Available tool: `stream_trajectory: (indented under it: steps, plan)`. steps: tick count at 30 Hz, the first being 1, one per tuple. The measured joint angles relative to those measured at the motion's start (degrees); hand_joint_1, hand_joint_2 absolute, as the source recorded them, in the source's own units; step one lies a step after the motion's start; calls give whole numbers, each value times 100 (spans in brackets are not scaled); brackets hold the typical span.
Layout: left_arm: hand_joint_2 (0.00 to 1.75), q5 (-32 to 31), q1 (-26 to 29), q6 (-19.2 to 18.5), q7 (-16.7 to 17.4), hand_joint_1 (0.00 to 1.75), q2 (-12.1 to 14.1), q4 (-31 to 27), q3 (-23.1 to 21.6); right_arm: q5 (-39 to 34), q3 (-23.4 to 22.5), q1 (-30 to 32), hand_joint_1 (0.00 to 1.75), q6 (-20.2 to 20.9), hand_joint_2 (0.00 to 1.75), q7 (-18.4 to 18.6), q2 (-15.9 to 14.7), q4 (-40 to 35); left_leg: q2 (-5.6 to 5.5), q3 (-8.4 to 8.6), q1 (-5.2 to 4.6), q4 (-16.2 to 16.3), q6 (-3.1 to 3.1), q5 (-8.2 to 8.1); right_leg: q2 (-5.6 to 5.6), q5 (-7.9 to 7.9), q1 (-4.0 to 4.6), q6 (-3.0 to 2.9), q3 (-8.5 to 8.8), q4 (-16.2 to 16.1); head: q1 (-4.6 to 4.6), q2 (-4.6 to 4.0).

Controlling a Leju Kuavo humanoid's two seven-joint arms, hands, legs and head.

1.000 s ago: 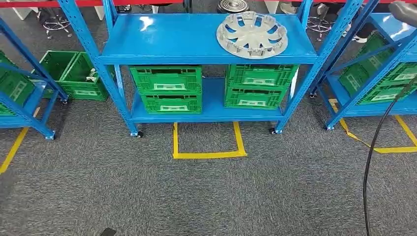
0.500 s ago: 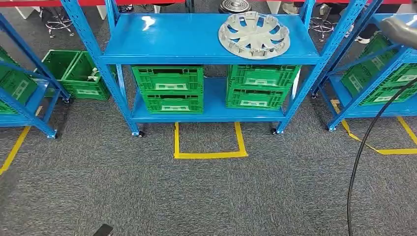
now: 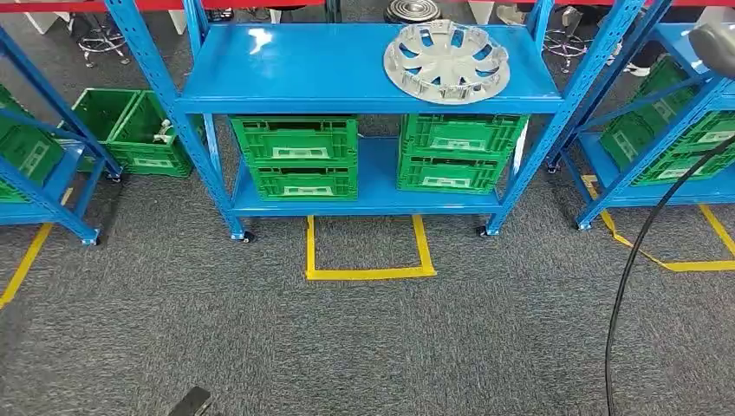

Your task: Take the parts from the cabinet and place them on the table.

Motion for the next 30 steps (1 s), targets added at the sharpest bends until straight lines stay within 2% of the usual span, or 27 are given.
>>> stream_trajectory:
  steps: [9,23,30]
  plan:
    - [0,85,-14,-225,-170,0,-249,186,146,245,37,-55,0,-76,175,-173,144,0,31,0,0,0,0,-1,13,0,0,0,-2,0,7,0]
    - [0,83,-102,-238,-120,0,-363,354,210,288,61,-219,0,-83,175,-262,188,114,60,0,-2,3,5,-5,30,2,0,2,-5,-1,2,0]
    - [0,46,-129,-249,-129,0,-402,411,264,291,63,-221,0,-105,175,-265,208,162,57,-1,-40,18,35,-22,30,11,-33,27,-7,-8,-6,0]
